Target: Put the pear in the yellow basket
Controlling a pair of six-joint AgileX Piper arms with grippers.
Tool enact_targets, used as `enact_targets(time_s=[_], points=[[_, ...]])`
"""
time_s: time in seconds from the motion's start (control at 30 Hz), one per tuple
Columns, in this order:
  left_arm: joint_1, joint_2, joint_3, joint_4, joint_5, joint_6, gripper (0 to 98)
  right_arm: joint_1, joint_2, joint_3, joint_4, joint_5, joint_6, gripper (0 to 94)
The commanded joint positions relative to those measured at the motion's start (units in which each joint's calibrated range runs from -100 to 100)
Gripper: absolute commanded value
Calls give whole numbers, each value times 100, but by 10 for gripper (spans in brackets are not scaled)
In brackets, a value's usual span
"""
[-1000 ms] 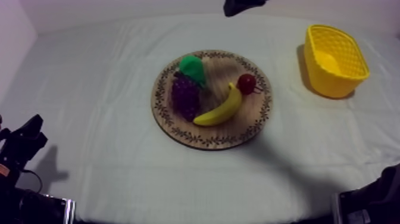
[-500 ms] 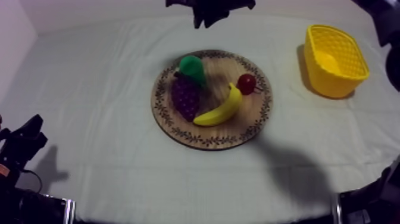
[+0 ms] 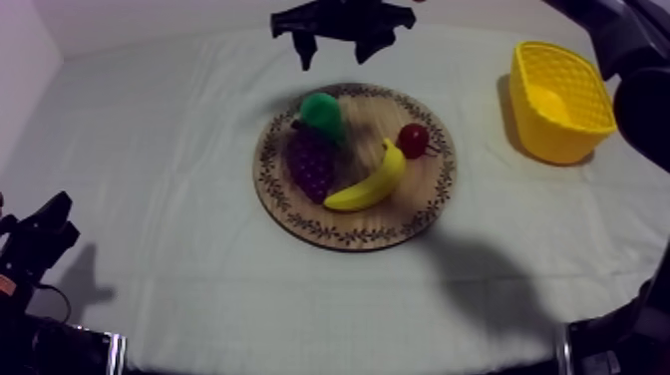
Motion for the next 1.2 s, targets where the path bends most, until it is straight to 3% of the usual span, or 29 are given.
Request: enact_targets(time_s=[0.0,0.57,1.17], points=[[1,2,-2,1,2,-1,1,-7,149,-48,-14,9,-31,597],[1,2,-2,1,2,-1,1,54,1908,-1041,45,-43,-249,639],[1,2,-2,1,2,-1,1,141,2766,-2015,-24,-32,-207,632]])
